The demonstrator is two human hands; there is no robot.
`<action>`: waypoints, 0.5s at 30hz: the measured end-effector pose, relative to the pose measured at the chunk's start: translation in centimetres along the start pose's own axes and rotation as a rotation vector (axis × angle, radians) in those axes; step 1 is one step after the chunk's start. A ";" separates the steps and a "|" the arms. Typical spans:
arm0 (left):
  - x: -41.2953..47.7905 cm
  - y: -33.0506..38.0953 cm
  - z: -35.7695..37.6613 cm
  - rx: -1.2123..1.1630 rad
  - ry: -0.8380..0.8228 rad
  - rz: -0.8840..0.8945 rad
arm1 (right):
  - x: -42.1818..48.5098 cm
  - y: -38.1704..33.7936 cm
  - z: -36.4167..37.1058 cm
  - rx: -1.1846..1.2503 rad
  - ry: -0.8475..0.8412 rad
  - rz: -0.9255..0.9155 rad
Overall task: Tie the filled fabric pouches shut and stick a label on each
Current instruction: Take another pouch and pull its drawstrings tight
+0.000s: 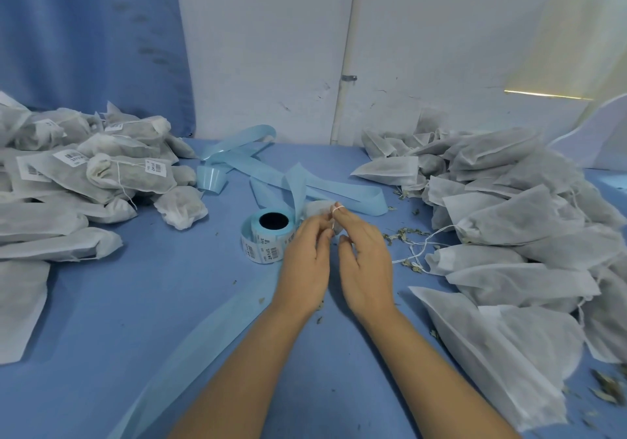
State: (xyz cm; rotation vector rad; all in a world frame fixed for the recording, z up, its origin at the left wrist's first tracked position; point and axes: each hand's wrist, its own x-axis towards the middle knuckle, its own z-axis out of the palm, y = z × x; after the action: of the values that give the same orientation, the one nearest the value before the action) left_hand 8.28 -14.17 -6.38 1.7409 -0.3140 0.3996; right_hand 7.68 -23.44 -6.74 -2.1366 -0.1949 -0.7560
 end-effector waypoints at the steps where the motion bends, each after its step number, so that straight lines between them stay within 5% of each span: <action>1: -0.1 -0.1 0.0 0.000 0.010 -0.013 | 0.0 -0.1 -0.1 0.075 0.001 0.042; 7: -0.2 -0.5 -0.2 0.015 0.023 -0.106 | 0.5 0.2 -0.8 0.522 -0.024 0.302; 15: 0.0 -0.4 -0.4 0.010 0.127 -0.078 | 0.6 -0.2 -1.0 0.653 -0.135 0.273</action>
State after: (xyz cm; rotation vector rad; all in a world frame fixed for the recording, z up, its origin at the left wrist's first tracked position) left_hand 8.39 -13.70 -6.72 1.7228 -0.1526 0.4533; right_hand 7.60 -24.15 -5.81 -1.5452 -0.1848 -0.3226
